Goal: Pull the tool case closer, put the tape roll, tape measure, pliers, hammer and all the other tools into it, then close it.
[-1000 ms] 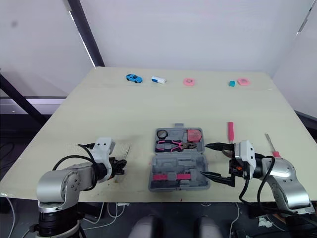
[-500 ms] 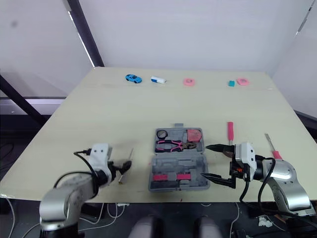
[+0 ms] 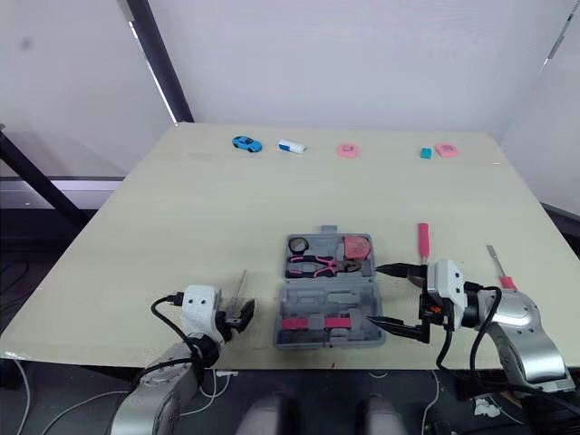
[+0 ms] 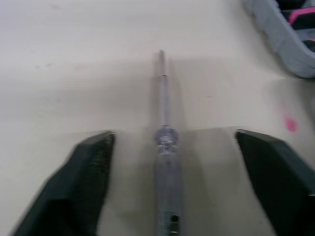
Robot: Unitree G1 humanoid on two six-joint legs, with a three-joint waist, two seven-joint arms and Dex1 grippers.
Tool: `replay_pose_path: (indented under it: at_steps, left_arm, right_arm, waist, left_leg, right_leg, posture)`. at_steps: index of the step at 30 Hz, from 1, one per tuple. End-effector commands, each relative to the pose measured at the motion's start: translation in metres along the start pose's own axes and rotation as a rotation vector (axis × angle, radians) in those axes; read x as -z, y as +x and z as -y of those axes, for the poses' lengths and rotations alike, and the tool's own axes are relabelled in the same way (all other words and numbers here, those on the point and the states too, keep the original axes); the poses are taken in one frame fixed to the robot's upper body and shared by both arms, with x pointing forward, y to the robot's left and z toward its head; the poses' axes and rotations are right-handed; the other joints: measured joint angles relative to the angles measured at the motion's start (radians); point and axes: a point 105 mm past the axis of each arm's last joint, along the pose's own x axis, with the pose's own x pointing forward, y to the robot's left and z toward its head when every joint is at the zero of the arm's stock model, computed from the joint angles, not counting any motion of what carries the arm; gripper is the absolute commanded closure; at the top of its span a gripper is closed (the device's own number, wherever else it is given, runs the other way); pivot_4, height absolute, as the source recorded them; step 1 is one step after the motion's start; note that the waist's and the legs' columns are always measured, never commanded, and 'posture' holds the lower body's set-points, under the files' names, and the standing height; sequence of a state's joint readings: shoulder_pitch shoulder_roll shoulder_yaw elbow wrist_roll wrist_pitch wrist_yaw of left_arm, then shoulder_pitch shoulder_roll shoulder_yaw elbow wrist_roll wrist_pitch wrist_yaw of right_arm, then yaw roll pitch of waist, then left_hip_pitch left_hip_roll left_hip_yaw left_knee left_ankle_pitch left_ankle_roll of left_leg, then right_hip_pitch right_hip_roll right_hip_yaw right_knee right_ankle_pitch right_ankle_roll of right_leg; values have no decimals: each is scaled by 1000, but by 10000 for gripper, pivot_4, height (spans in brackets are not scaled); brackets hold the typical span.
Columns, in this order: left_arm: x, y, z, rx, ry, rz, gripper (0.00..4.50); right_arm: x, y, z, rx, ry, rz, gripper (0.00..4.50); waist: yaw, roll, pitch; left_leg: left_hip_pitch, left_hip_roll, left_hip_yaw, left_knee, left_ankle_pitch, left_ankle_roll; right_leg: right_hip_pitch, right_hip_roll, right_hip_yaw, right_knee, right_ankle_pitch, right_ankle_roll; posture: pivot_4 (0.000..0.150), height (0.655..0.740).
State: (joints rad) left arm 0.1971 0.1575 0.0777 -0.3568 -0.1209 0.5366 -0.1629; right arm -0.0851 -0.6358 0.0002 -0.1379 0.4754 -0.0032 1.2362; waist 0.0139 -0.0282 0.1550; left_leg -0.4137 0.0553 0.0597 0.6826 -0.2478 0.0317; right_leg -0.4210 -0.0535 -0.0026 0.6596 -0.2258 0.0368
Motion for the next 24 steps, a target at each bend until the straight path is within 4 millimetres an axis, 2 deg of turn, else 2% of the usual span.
replay_pose_path:
  at_steps: [1, 2, 3, 6, 10, 16, 24]
  left_arm:
    - [8, -3, -3, -17, -13, -5, 22511]
    - [9, -3, -3, -16, -9, -6, 26106]
    - [10, -3, -4, -19, -5, -7, 32319]
    - [9, -3, -4, -23, -2, -2, 44345]
    - [6, -4, -6, -15, 16, 11, 44142]
    - [-15, -10, -15, 44, 117, 63, 44141]
    - [-66, -9, -21, 330, 408, 119, 44142]
  right_arm:
    - [-9, 0, 1, -5, -36, 12, 0]
    - [-9, 0, 1, -5, -36, 11, 0]
    - [-9, 0, 1, -6, -36, 11, 0]
    - [-9, 1, 0, -7, -35, 12, 0]
    - [-10, 2, 0, -9, -32, 16, 0]
    - [-13, 3, 0, -11, -25, 35, 0]
    - [-13, 4, 2, -1, -24, 43, 0]
  waist:
    - [0, 0, 0]
    - [0, 0, 0]
    - [0, 0, 0]
    - [0, 0, 0]
    - [0, 0, 0]
    - [-1, 0, 0]
    - [0, 2, 1]
  left_leg:
    - [0, 0, 0, 0, 0, 0]
    - [0, 0, 0, 0, 0, 0]
    - [0, 0, 0, 0, 0, 0]
    - [0, 0, 0, 0, 0, 0]
    - [0, 0, 0, 0, 0, 0]
    - [-1, 0, 0, -1, 0, 0]
    - [-1, 2, 1, -2, 0, 0]
  right_leg:
    - [0, 0, 0, 0, 0, 0]
    - [0, 0, 0, -1, 0, 0]
    - [0, 0, 0, -1, 0, 0]
    - [0, 0, 0, -1, 0, 0]
    - [0, 0, 0, -1, 0, 0]
    - [-1, 0, 0, -1, 0, 0]
    - [-3, -1, 0, -1, 0, 0]
  posture:
    - [1500, 7395]
    - [1500, 7395]
    - [1500, 7395]
    - [1500, 7395]
    - [1500, 7395]
    - [1500, 7395]
    - [1500, 7395]
